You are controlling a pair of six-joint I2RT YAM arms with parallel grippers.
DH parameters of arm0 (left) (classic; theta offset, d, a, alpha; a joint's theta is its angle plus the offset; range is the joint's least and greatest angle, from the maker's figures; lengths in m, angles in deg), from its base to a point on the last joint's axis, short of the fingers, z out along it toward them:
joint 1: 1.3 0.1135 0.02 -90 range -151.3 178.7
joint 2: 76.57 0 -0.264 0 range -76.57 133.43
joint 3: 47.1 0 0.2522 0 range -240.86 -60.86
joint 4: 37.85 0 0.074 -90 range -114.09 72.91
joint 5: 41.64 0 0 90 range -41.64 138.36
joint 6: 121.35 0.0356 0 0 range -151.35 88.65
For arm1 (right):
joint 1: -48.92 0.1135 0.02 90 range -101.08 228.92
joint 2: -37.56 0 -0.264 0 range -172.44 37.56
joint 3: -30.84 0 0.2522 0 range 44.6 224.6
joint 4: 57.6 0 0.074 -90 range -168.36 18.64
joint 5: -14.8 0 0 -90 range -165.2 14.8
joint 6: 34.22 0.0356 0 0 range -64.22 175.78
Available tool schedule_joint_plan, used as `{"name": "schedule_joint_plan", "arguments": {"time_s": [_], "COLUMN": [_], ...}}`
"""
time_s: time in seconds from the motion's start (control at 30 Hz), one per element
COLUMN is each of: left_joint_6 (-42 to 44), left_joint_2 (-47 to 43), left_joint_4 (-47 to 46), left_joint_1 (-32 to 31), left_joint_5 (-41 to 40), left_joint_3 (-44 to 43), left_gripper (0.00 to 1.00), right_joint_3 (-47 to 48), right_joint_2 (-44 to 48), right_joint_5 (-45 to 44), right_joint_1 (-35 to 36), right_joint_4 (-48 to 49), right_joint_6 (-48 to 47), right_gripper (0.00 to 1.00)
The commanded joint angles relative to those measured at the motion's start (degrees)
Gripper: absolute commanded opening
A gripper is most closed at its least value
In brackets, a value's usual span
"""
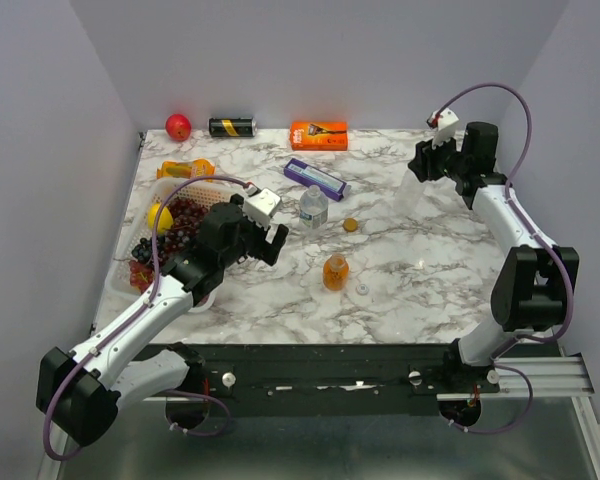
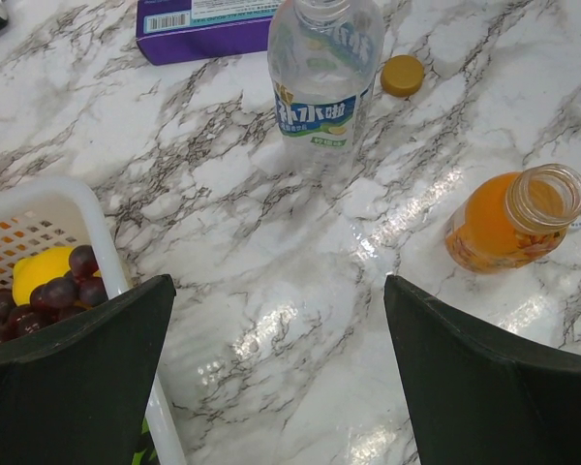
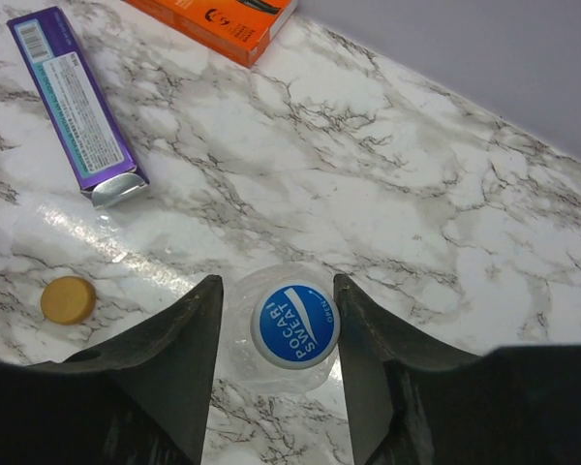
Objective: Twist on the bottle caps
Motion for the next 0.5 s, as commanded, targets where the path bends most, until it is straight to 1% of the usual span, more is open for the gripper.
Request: {"name": "schedule_joint_plan", "arguments": {"time_s": [0.0,0.3,0.47], "left_joint_6": [-0.97,-1.05,-1.23], "left_joint_2": [-0.25,-0.69,-0.78], "left_joint_4": [-0.26,-0.35,-0.35], "left_joint_1": [0.6,0.87,0.87], "left_joint_5": [2.34,2.79,2.96], "left_joint_3": [-1.17,-0.65,-0.29], "left_gripper": [0.98,0.98,0.98], "right_joint_3": [-0.53,0.27,0.97], "right_joint_2": [2.04,2.04,2.22], "right_joint_5": [0.12,0.04,-1.11], "right_joint_1": [-0.37,-0.37,-0.37], "right_joint_4": [1.81,1.81,1.63], "right_joint_6": [1.03,1.29,1.03], "right_gripper": [0.62,0.64,0.68]}}
